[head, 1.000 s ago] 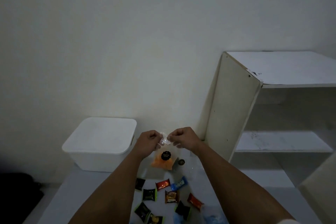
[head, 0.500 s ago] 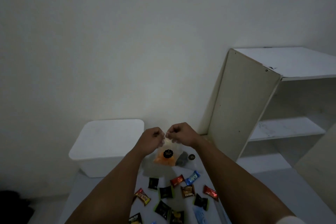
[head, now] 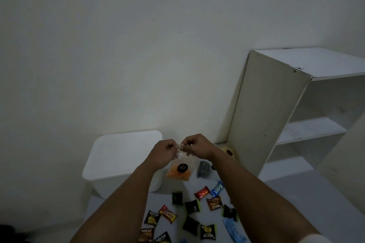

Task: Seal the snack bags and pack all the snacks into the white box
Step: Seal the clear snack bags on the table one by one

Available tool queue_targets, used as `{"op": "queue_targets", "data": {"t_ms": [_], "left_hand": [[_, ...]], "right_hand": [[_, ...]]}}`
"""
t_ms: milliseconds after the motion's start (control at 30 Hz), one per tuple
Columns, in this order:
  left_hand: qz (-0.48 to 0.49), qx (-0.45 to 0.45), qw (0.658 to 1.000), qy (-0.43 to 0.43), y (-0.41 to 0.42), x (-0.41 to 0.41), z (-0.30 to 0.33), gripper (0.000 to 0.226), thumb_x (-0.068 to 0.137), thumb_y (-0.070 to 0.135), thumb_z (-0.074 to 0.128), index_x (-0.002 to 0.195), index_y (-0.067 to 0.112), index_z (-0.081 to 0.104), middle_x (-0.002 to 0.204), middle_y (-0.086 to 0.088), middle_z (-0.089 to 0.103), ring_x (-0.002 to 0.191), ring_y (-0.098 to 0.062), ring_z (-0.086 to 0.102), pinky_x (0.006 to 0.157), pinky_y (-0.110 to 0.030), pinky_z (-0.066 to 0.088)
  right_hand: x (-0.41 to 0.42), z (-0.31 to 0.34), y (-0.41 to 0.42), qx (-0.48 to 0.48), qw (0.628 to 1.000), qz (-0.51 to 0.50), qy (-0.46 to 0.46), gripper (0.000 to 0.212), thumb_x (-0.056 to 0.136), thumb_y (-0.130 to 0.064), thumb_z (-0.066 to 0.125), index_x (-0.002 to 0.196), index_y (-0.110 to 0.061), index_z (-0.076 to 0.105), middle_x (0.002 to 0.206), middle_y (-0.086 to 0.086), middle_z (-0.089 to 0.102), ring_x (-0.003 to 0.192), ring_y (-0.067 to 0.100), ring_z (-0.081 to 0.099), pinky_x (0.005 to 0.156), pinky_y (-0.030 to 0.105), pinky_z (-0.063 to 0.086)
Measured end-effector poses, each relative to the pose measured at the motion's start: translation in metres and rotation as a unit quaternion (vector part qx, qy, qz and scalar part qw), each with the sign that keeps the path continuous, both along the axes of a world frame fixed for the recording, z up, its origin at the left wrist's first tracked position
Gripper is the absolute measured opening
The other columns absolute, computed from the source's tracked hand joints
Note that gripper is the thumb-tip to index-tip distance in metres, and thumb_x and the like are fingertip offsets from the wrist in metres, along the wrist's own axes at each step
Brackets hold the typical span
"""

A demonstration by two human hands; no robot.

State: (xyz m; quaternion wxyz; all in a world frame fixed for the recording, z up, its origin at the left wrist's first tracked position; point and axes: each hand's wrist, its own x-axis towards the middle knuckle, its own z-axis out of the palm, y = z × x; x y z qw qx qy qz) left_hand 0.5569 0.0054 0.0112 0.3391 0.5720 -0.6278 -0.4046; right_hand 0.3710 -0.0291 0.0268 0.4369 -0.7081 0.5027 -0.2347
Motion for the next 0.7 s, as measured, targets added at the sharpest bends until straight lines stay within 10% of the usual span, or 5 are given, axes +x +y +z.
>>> {"op": "queue_targets", "data": {"t_ms": [267, 700], "left_hand": [[0.009, -0.004, 1.0, 0.015, -0.001, 0.0069, -0.0004, 0.024, 0.098, 0.016, 0.055, 0.079, 0.013, 0.069, 0.076, -0.006, 0.075, 0.076, -0.021, 0.073, 0.071, -0.029, 0.057], [0.0, -0.008, 1.0, 0.016, -0.0002, 0.0053, 0.0028, 0.024, 0.099, 0.012, 0.054, 0.08, 0.013, 0.067, 0.076, -0.007, 0.073, 0.071, -0.013, 0.069, 0.067, -0.022, 0.054]], "right_hand": [[0.0036, 0.0043, -0.0029, 0.048, 0.999, -0.011, 0.012, 0.018, 0.09, -0.022, 0.07, 0.097, -0.005, 0.073, 0.09, 0.009, 0.074, 0.079, 0.013, 0.07, 0.076, 0.033, 0.055], [0.004, 0.0058, 0.001, 0.011, 1.0, -0.022, 0.01, 0.019, 0.089, -0.016, 0.071, 0.097, 0.002, 0.073, 0.083, 0.012, 0.072, 0.07, 0.01, 0.067, 0.063, 0.018, 0.052]]}}
